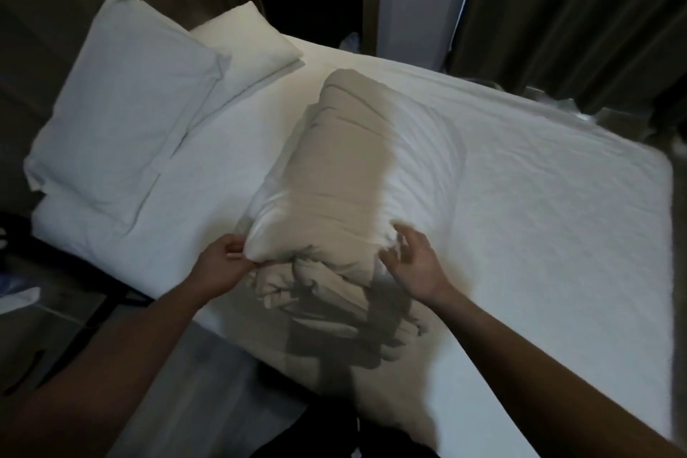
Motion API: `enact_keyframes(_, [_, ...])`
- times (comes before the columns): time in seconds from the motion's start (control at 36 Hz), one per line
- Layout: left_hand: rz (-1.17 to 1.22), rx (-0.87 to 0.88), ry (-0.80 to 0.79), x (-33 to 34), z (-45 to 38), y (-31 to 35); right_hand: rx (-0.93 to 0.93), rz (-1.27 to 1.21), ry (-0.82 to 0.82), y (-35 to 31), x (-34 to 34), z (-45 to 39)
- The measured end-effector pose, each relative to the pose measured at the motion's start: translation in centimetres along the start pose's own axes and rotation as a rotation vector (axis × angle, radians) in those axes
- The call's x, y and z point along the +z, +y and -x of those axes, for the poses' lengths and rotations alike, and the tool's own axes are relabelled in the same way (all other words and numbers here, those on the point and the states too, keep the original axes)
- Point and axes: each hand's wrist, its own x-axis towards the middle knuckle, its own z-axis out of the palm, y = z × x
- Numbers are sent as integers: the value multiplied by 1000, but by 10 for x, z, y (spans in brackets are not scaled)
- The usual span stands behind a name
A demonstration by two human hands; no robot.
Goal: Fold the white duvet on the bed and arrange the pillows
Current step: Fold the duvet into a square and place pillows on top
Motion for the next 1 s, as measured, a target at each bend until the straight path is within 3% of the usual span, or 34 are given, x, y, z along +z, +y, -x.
enact_keyframes(0.17, [41,71,-69,3,9,35,143,-57,-46,39,34,22])
enact_keyframes(0.33, [-115,-82,-75,34,-25,57,88,178,-68,29,63,25])
enact_keyframes(0.42, [-151,-123,-147,40,-51,52,59,431,5,38,76,27])
enact_keyframes(0.5, [-283,16,-140,29,-69,55,-1,439,148,33,92,19])
enact_keyframes(0.69, [81,146,-139,-52,-106,46,-215,196,334,-45,109,-1])
enact_keyframes(0.83, [233,40,-111,-102,-142,-9,-331,143,300,-102,161,-16])
enact_keyframes(0.94, [156,-133,-123,-116,-173,-72,-264,195,115,-115,219,-33])
enact_keyframes(1.0, [47,-128,-155,-112,-179,-89,-213,201,39,-112,235,-39])
